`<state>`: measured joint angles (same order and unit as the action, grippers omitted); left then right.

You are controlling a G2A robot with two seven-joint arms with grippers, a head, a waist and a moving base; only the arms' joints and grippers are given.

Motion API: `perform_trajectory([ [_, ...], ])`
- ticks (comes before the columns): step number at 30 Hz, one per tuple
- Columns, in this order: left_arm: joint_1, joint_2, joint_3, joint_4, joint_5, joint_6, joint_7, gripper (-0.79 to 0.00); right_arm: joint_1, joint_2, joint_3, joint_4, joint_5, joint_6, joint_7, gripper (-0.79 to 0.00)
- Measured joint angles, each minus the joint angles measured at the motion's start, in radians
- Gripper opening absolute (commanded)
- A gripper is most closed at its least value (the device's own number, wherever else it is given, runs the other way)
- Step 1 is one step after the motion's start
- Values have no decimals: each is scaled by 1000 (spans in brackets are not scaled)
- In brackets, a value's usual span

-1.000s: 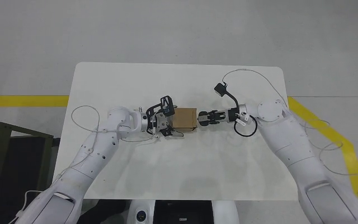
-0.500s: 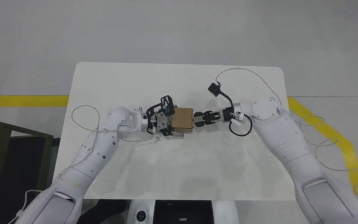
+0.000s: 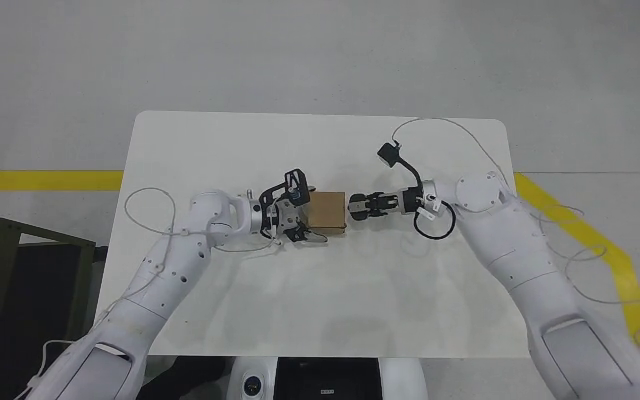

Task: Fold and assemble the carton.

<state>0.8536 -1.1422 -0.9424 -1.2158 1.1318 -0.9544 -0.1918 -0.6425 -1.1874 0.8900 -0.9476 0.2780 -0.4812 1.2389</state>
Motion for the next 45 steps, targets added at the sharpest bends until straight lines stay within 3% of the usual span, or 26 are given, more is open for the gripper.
perform_trajectory([
  [7,46,27,-84,-48,-92,-37,-28,0,-51,31,83,-40,18,-72,-12,-683],
  [10,70,42,-132,-81,-150,-54,-51,0,-82,47,128,-65,22,-109,-38,-548],
  [13,90,56,-173,-129,-206,-58,-79,0,-111,61,170,-92,18,-149,-62,-483],
  [14,95,60,-186,-148,-228,-58,-90,0,-122,66,185,-103,17,-167,-71,-397],
  [15,99,63,-195,-161,-242,-57,-99,0,-130,70,197,-111,15,-179,-80,-111],
  [16,101,66,-204,-174,-253,-54,-107,0,-138,74,208,-119,12,-193,-93,0],
  [22,92,81,-273,-212,-303,2,-133,0,-178,96,254,-148,-54,-311,-211,0],
  [30,63,96,-349,-216,-335,84,-164,0,-193,133,333,-147,-271,-526,-432,0],
  [45,67,132,-496,-234,-353,131,-216,0,-285,181,578,-355,-786,-529,-795,0],
])
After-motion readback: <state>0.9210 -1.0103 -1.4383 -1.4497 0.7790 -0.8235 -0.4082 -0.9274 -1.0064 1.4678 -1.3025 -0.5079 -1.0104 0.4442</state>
